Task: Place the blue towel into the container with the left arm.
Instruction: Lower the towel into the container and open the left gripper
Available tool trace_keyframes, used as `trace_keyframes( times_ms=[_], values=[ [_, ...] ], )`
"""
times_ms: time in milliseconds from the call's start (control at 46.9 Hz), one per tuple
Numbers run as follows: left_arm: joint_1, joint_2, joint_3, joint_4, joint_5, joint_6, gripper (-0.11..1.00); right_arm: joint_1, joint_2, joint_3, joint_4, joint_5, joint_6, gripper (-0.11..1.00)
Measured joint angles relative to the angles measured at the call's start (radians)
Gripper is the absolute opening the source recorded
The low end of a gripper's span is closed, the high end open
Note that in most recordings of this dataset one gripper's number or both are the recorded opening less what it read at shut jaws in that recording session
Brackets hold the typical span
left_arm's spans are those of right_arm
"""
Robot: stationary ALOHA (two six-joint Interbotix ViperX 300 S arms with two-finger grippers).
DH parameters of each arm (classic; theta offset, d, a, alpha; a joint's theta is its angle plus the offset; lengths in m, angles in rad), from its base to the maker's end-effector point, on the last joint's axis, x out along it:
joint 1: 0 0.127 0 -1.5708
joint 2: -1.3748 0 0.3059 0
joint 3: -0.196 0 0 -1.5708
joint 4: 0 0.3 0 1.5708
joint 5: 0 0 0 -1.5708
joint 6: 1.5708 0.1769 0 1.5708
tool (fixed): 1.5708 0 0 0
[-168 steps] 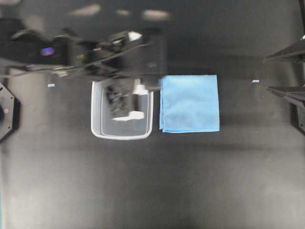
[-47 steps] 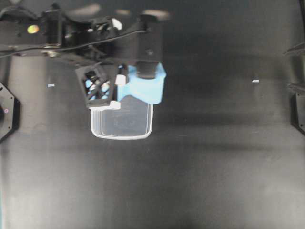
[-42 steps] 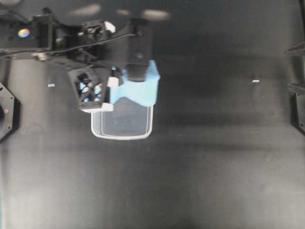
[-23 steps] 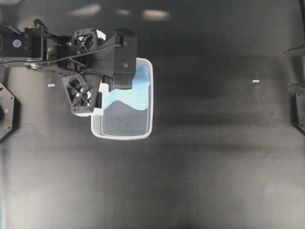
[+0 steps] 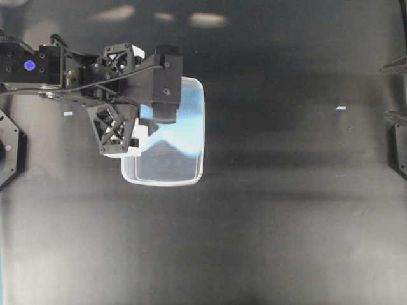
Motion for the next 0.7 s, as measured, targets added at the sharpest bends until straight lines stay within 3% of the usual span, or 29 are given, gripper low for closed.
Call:
trace_keyframes(
  times_ms=[64, 128, 362, 554, 703],
  values=[
    [0.002, -0.002, 0.011, 0.000, -0.011, -0.006, 0.80, 0.000, 0.000, 0.000, 0.000, 0.000, 0.002, 0.75],
    [0.003, -0.008, 0.018, 0.000, -0.026, -0.011, 0.89, 0.000, -0.002, 0.000, 0.000, 0.000, 0.002, 0.75],
    [-0.009, -0.135, 0.078, 0.000, -0.202, -0.041, 0.87, 0.000, -0.002, 0.000, 0.000, 0.000, 0.000, 0.75],
    [-0.020, -0.357, 0.209, 0.000, -0.388, -0.124, 0.87, 0.000, -0.002, 0.000, 0.000, 0.000, 0.000, 0.75],
    [-0.025, -0.568, 0.334, 0.000, -0.581, -0.146, 0.87, 0.000, -0.002, 0.000, 0.000, 0.000, 0.000, 0.75]
  ],
)
